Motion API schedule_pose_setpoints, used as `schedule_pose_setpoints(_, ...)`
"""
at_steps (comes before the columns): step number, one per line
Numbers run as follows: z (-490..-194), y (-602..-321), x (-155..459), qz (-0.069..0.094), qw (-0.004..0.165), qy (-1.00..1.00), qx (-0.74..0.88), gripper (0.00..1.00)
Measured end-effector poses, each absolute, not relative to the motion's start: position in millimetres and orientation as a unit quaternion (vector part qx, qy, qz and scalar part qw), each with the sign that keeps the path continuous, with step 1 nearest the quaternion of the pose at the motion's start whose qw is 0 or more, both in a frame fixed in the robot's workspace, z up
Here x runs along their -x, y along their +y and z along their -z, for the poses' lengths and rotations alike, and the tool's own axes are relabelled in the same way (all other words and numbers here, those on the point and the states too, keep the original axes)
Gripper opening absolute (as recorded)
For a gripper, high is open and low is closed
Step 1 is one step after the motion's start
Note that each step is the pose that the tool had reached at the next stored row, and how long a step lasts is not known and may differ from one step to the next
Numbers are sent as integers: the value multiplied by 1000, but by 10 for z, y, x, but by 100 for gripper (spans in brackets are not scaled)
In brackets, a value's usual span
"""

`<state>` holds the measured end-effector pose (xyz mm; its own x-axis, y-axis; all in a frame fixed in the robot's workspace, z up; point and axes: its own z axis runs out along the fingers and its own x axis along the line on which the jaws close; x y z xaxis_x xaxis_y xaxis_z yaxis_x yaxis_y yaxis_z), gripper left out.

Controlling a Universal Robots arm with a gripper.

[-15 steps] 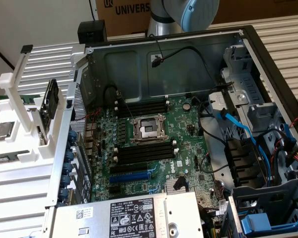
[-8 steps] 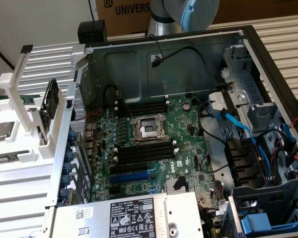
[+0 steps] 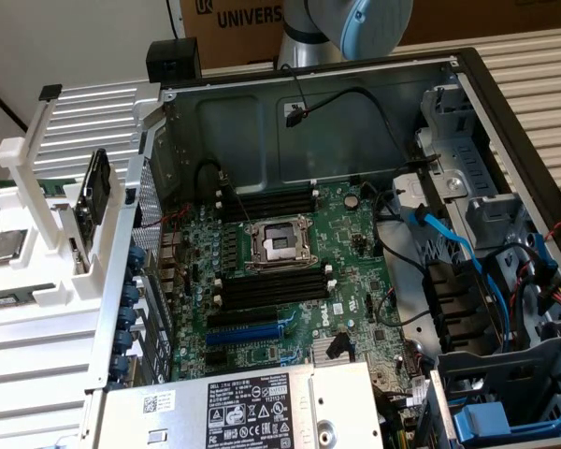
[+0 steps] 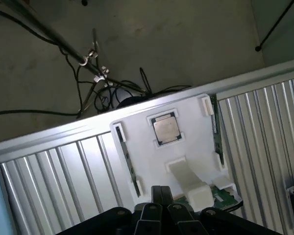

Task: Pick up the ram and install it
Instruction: 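Pick up the ram and move it above insertion slot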

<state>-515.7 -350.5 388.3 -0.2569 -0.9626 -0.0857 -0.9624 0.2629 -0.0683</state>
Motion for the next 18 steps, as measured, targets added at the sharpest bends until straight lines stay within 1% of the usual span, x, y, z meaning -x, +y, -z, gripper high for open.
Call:
schedule_pose_setpoints(7, -3856, -3506, 5156, -4, 54, 746, 664, 10)
schedule_pose_setpoints(15, -3783, -3507, 5151, -15, 44, 709, 704, 10)
schedule_pose_setpoints(18, -3781, -3508, 5152, -16, 43, 708, 705, 10)
